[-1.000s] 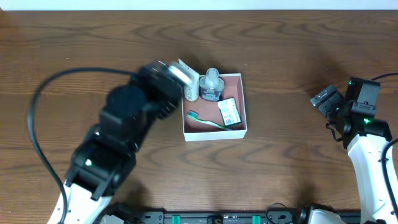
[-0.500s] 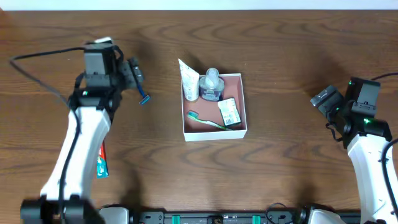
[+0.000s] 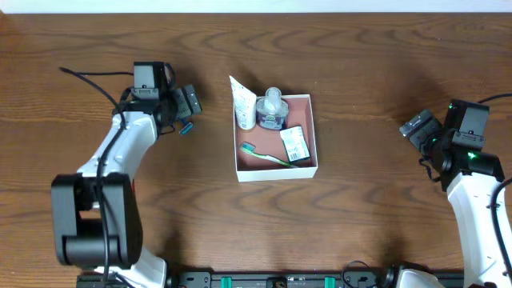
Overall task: Pack container
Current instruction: 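Move the left gripper to the blue razor and grasp it, then carry the razor into the box with the left gripper and release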
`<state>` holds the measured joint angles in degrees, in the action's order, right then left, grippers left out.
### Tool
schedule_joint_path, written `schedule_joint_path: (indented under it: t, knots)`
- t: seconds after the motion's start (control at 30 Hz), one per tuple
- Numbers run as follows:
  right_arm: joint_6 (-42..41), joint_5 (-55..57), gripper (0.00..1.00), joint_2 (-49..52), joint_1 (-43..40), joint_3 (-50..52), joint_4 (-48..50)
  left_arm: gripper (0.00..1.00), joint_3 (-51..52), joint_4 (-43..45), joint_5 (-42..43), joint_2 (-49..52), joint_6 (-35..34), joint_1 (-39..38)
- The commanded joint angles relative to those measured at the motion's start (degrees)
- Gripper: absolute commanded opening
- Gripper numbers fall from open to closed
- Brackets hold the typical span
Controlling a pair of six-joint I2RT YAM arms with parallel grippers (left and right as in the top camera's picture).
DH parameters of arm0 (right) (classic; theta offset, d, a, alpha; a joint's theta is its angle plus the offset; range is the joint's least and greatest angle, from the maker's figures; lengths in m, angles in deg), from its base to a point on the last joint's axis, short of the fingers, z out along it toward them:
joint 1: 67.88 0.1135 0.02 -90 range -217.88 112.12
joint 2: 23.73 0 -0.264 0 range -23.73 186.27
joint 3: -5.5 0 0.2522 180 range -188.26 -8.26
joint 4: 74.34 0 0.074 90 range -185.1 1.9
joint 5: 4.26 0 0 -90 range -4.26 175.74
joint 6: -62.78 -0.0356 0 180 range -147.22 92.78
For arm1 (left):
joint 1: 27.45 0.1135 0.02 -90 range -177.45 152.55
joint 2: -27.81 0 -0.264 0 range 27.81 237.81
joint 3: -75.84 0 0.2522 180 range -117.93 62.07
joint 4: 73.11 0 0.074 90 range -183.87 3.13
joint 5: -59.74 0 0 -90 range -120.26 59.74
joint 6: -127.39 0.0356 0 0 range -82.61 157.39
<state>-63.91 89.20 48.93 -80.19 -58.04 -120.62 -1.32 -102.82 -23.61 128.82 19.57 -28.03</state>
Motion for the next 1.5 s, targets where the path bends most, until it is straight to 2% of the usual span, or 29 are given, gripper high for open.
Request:
schedule_joint_path:
  t: [0.0,0.57,0.67,0.9,1.0,1.03,1.27,1.47]
  knots:
    - [-0.5,0.6,0.99,-0.2,-0.4,-0.7,-0.1,0.98,0.0,0.8,-1.8,2.4,-2.3,0.4]
    - [-0.5,0.6,0.99,-0.2,-0.4,-0.7,-0.1,1.0,0.0,0.6,-3.9,9.6,-3.5,0.4]
    - [-0.5,0.6,0.99,-0.2,-0.4,-0.7,-0.1,0.84,0.0,-0.4,-3.9,10.3,-3.5,0.4]
    - [-0.5,0.6,0.99,-0.2,-0.4,-0.7,-0.1,0.27,0.0,-3.0,-3.6,10.3,-3.5,0.4]
    - [-0.5,0.6,0.99,-0.2,-0.4,-0.7,-0.1,0.08,0.0,-3.9,-3.6,10.3,-3.5,0.4]
    - [-0.5,0.6,0.99,-0.2,-0.4,-0.7,-0.1,0.06,0.0,-4.0,-3.6,10.3,-3.5,0.4]
    - [-0.5,0.6,0.99,-0.2,-0.4,-0.7,-0.1,0.06,0.0,-4.8,-2.8,8.2,-3.2,0.4]
    - [-0.5,0.6,0.99,-0.2,-0.4,-0.7,-0.1,0.06,-0.1,-4.7,1.9,-1.5,-1.7,0.4]
